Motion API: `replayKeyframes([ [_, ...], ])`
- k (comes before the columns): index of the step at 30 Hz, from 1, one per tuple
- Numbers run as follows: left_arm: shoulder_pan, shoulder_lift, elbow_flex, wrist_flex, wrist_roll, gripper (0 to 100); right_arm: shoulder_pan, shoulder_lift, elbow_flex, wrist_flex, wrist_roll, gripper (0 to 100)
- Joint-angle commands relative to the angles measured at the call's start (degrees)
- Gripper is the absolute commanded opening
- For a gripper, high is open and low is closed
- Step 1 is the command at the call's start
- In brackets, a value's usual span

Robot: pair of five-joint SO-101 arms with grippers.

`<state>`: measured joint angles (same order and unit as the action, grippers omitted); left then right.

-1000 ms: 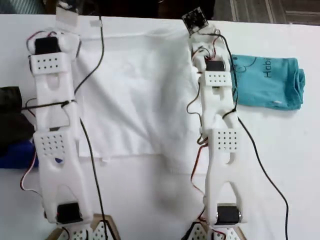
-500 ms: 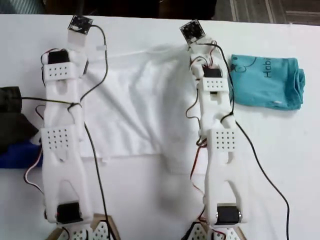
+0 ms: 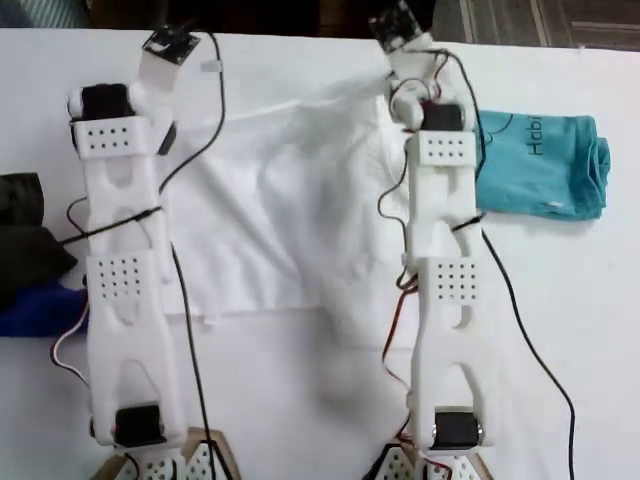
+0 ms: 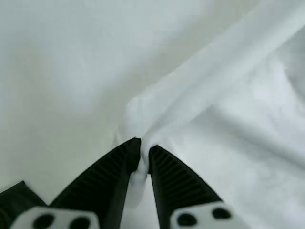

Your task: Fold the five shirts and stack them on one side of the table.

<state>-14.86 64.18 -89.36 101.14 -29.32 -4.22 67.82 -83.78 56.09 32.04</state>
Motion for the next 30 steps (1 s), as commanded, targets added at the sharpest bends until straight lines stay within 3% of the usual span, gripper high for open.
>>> replayKeyframes([
  [1,-1.93,-5.36,0.57,1.49,-0.35,2,0.84,-6.99,-8.00,14.73,-5.45,1.8],
  [5,-1.58,-14.07,12.79,1.49,-0.35,2,1.10,-8.57,-11.87,27.47,-9.05,1.8],
  [14,1.14,-44.31,58.68,-0.18,-0.88,3,3.21,-13.93,-11.69,44.79,-8.97,1.8],
  [23,2.99,-63.12,85.05,-6.59,-0.97,3,9.98,-23.16,-9.58,45.58,-9.32,1.8],
  [30,1.76,-68.22,92.18,-7.21,-3.69,3,8.31,-46.37,18.55,45.32,-8.88,1.8],
])
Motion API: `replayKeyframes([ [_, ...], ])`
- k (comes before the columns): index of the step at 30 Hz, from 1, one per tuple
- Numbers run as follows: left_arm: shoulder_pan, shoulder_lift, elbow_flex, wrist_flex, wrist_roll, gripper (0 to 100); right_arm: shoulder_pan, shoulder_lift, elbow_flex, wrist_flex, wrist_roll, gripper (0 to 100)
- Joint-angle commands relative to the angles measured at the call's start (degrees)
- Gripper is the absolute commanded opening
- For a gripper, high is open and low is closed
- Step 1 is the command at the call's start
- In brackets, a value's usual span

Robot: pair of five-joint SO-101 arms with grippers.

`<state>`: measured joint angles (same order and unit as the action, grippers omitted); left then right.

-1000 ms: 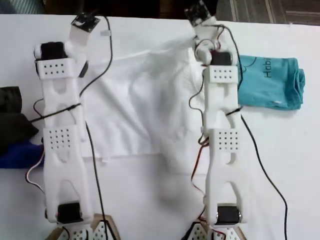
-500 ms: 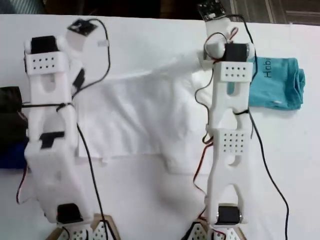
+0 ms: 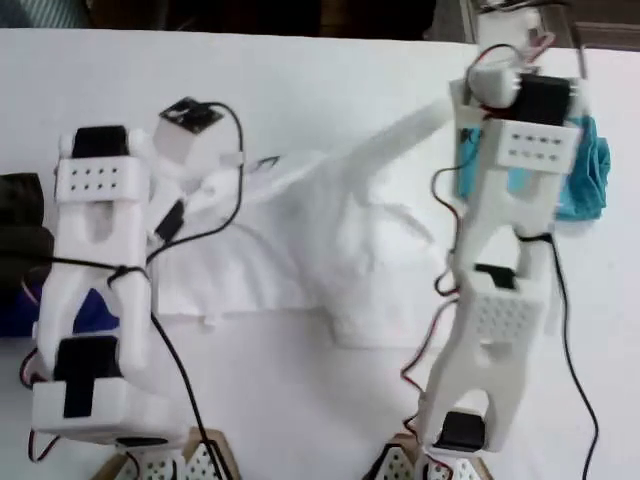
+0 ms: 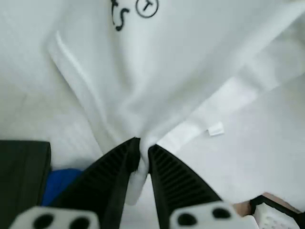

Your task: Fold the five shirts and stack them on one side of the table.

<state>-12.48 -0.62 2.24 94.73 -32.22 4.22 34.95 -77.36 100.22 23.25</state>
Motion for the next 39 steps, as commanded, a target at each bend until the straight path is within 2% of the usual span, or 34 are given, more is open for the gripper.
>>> replayKeyframes([
  [1,-0.62,-3.43,0.92,-1.23,-0.79,3,-0.84,-16.84,17.58,1.10,-0.09,1.8],
  [4,-0.62,-3.34,1.27,-0.97,-0.79,3,-2.42,-23.52,33.41,-0.84,0.09,1.8],
  [8,-0.26,-3.25,5.32,-1.76,-3.25,3,-1.36,-29.14,53.54,-9.98,0.88,1.8],
  [15,-0.44,-3.25,15.96,-10.02,-4.04,3,-2.42,-41.80,88.00,-25.80,3.16,1.8],
  [20,-0.53,-3.25,20.79,-14.33,-4.13,3,-9.45,-46.73,105.32,-36.70,2.73,3.6],
  [25,-0.53,-3.25,21.05,-15.21,-3.96,3,-13.41,-46.73,110.68,-40.48,2.55,17.8],
  [32,-0.53,-3.34,20.97,-15.21,-3.96,3,-13.76,-45.67,111.12,-40.57,-0.97,16.6],
  [39,-0.53,-3.34,20.97,-15.21,-3.96,3,-13.76,-33.80,110.77,-44.70,-1.05,16.3],
])
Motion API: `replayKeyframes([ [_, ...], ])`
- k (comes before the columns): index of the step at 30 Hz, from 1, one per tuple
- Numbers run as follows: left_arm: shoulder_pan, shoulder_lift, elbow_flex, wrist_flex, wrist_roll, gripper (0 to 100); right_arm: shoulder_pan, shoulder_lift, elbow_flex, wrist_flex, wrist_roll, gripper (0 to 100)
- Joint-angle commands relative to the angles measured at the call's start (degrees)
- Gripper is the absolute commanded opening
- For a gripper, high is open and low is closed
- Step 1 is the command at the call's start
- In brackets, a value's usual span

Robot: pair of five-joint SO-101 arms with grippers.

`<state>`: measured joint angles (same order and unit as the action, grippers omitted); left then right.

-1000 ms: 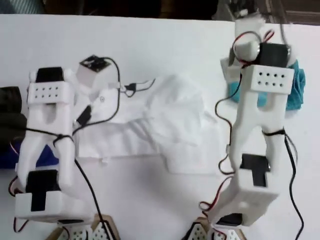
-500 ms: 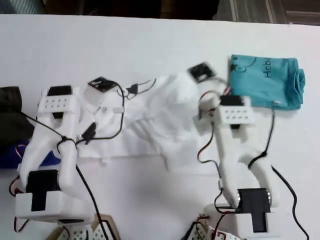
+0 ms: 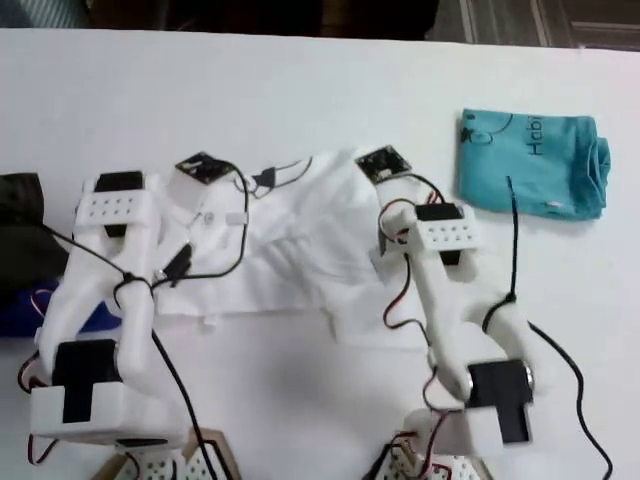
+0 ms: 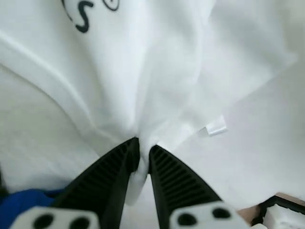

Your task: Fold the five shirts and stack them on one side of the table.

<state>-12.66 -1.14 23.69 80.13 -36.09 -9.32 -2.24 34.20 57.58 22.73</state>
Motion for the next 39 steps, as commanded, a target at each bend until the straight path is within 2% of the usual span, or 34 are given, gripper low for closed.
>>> replayKeyframes([
  [1,-0.35,-2.81,-0.48,-0.62,-0.09,3,-0.22,4.62,-0.79,-2.86,-0.62,16.3],
  [6,-0.44,-2.81,-0.48,-0.62,-0.09,3,-0.31,6.02,-0.79,-4.35,-3.43,16.2],
  [13,-0.44,-2.81,-0.13,-0.62,-0.09,3,-3.47,5.93,-0.79,-3.91,-3.43,16.2],
  [18,-0.44,-2.81,-0.22,-0.35,-0.09,3,-3.03,2.59,-0.62,-3.82,-3.43,16.2],
  [28,-0.35,-2.81,-0.04,-0.53,0.00,3,-3.21,-1.27,-0.44,1.01,-3.43,16.2],
  [39,-0.26,-2.90,-0.40,-0.62,0.00,3,-3.56,-1.19,-0.26,-2.68,-3.43,16.2],
])
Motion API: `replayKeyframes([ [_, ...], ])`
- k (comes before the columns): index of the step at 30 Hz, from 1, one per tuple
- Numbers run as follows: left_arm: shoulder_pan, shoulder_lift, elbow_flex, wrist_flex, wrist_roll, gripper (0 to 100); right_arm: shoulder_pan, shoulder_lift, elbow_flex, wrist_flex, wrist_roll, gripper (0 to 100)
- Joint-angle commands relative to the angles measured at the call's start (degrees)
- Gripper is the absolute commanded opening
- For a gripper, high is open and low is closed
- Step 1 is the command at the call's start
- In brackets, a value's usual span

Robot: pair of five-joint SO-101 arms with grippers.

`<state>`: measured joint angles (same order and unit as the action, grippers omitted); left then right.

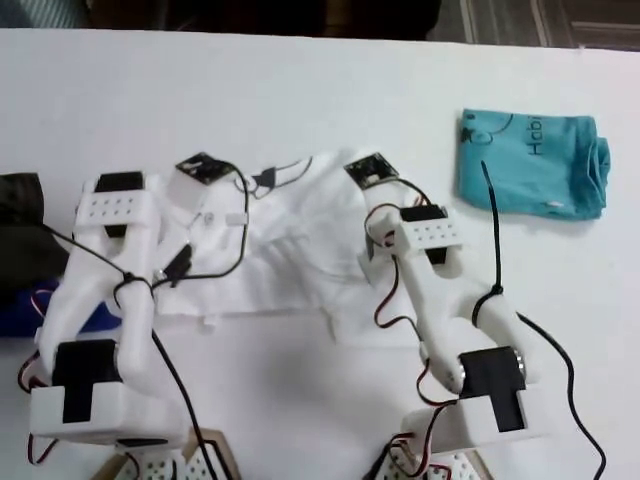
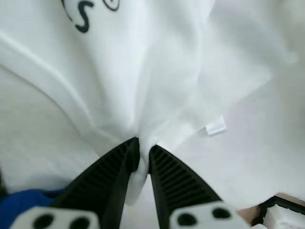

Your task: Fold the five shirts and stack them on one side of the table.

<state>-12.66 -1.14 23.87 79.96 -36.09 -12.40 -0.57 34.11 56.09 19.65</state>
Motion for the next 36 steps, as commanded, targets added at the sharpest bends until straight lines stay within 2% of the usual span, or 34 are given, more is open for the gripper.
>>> replayKeyframes([
  [1,-0.35,-2.99,-0.48,-0.44,0.00,3,-0.57,-2.86,-0.18,-1.36,-0.35,16.2],
  [14,-0.26,-2.81,-0.48,-0.44,-0.09,3,0.04,6.02,-0.70,-1.63,-0.44,14.8],
  [22,-0.09,-2.81,-0.66,-0.44,0.00,3,-0.04,2.07,-0.62,-2.95,-0.44,2.9],
  [36,-0.09,-2.81,-0.40,-0.18,0.00,3,-0.04,-9.71,-0.18,0.48,0.00,6.7],
])
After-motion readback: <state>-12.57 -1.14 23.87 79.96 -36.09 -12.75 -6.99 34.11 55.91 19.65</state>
